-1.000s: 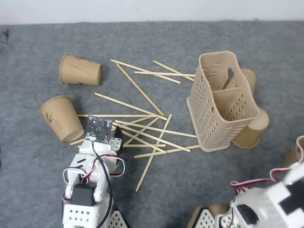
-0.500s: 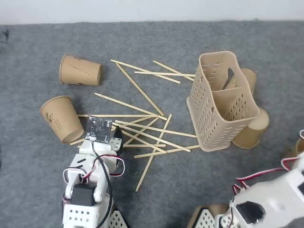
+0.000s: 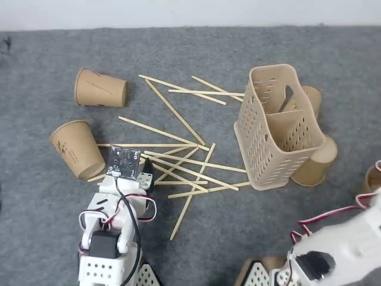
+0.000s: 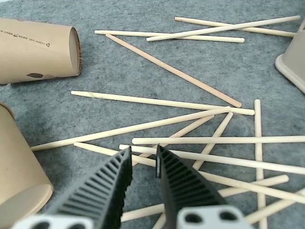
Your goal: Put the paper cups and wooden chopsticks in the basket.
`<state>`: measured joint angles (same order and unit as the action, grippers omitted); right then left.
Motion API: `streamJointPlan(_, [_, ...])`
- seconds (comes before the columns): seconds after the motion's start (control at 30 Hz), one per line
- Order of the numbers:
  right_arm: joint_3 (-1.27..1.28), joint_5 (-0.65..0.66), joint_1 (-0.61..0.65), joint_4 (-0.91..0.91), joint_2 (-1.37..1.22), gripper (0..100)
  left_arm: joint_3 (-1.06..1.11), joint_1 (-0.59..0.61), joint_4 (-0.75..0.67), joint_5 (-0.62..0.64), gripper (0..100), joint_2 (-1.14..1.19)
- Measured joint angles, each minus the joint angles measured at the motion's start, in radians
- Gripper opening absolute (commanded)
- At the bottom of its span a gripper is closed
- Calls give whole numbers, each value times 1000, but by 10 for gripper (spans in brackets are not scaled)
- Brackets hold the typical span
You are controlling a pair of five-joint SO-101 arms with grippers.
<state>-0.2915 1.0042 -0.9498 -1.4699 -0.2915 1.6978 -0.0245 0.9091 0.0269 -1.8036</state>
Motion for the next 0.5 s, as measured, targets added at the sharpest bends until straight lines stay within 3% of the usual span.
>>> streamJointPlan(0.23, [-212,-192,140,-43,333,6,0,0,0,0,91,0])
streamJointPlan(0.5, [-238,-439,601,46,554,6,0,0,0,0,91,0])
